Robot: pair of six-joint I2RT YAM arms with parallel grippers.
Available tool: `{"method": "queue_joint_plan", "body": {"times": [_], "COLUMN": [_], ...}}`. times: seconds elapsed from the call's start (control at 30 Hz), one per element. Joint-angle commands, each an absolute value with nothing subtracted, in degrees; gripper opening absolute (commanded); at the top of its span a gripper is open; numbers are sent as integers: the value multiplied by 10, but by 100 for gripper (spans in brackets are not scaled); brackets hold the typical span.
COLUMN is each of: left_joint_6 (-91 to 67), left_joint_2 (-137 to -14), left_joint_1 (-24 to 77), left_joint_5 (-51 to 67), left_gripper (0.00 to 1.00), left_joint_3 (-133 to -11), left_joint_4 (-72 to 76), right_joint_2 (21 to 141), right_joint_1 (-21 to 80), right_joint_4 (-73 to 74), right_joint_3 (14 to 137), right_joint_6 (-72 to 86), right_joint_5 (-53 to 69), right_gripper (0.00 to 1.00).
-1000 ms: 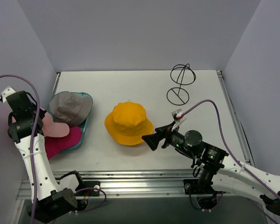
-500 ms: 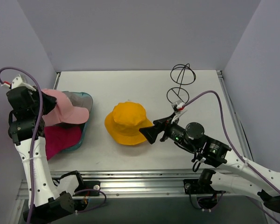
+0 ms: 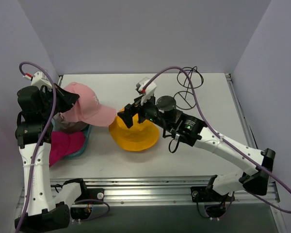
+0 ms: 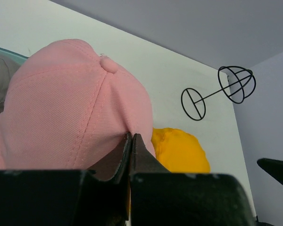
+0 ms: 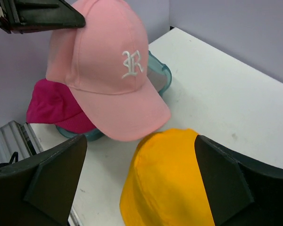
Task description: Stack the hats
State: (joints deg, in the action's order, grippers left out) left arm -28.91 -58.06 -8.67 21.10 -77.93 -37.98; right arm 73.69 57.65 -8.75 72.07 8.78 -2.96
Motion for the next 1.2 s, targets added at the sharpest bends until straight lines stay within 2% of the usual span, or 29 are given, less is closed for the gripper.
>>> {"method": "queue_joint_plan", "body": {"times": [0.0,0.33,0.73,1.03,1.17], "left_joint_6": [-293,-268,-280,-271,-286], "left_joint_2": [-531,-461,-425,-410,-402], "left_joint_1": [-81,-79,-76,-75,-75], "left_joint_5": [254,277,298,302,359], "left_gripper": [2,2,2,2,2], "left_joint_3": [-754,-732,-722,-721,-686], "left_joint_4": [-294,-308,-325,-341,-297], "right_joint_2": [800,958,1003,1009,1019], "right_joint_1": [565,555,562,569,569], "right_joint_4": [-64,-94,-170,-230,-216], "right_joint_3": [818,920,926,915,934], "right_joint_6": [6,-46,-62,-47,-50], "right_joint_5": [72,212,345,306,315], "right_gripper": [93,96,97,98,99]}}
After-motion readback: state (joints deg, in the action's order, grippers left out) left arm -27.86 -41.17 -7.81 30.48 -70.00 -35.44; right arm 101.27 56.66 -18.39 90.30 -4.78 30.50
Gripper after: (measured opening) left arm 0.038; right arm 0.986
